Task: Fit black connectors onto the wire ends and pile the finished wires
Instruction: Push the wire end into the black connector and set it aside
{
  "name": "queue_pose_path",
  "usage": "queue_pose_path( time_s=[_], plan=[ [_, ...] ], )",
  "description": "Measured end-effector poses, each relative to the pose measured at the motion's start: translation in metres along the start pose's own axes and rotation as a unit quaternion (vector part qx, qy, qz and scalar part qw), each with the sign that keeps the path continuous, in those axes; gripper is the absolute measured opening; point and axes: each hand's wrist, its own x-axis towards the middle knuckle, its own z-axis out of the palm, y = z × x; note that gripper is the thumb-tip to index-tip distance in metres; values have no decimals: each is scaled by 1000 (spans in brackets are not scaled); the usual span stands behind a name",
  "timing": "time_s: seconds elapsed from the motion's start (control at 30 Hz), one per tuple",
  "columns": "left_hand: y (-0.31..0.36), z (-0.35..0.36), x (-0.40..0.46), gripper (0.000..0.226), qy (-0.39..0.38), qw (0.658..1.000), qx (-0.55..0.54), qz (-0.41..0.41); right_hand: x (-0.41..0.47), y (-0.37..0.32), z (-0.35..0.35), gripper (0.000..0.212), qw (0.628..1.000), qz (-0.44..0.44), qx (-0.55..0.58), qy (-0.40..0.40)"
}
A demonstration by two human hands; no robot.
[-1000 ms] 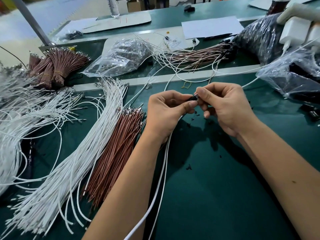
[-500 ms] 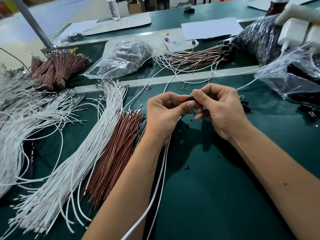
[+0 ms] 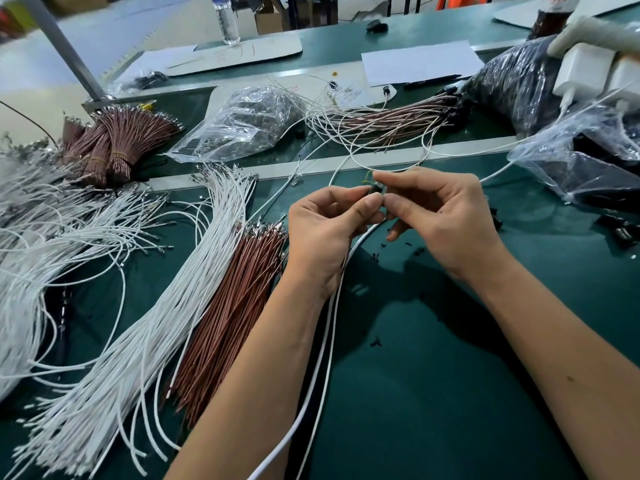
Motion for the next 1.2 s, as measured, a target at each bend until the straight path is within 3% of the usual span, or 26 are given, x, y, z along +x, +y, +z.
queue_pose_path(
  time_s=[0.27,0.4,0.57,0.67,0.77,0.87,0.97,1.1,1.2],
  plan=[
    [-3,2,-3,11,2,1000,-14,-2,0,1,1,24,999,13,28,11],
    [-3,6,-2,19,12,997,63,40,2,1,-2,22,984,112,140,14],
    [1,12,-1,28,5,988,133,76,8,-4,-15,25,983,140,112,-36],
    [5,21,4,21,-12,982,189,26,20,-5,-25,26,978,147,142,49],
    [14,30,11,9,-29,973,223,-40,42,-5,-44,23,947,191,200,162],
    [31,36,30,11,-32,966,251,-55,74,-6,-68,21,942,206,174,198],
    [53,45,62,12,-58,948,310,-53,120,-7,-91,19,934,207,187,225],
    [76,53,124,12,-65,916,397,-3,182,1,-120,24,891,235,240,307],
    [74,54,178,8,-40,848,524,64,213,24,-134,16,889,265,185,324]
  ],
)
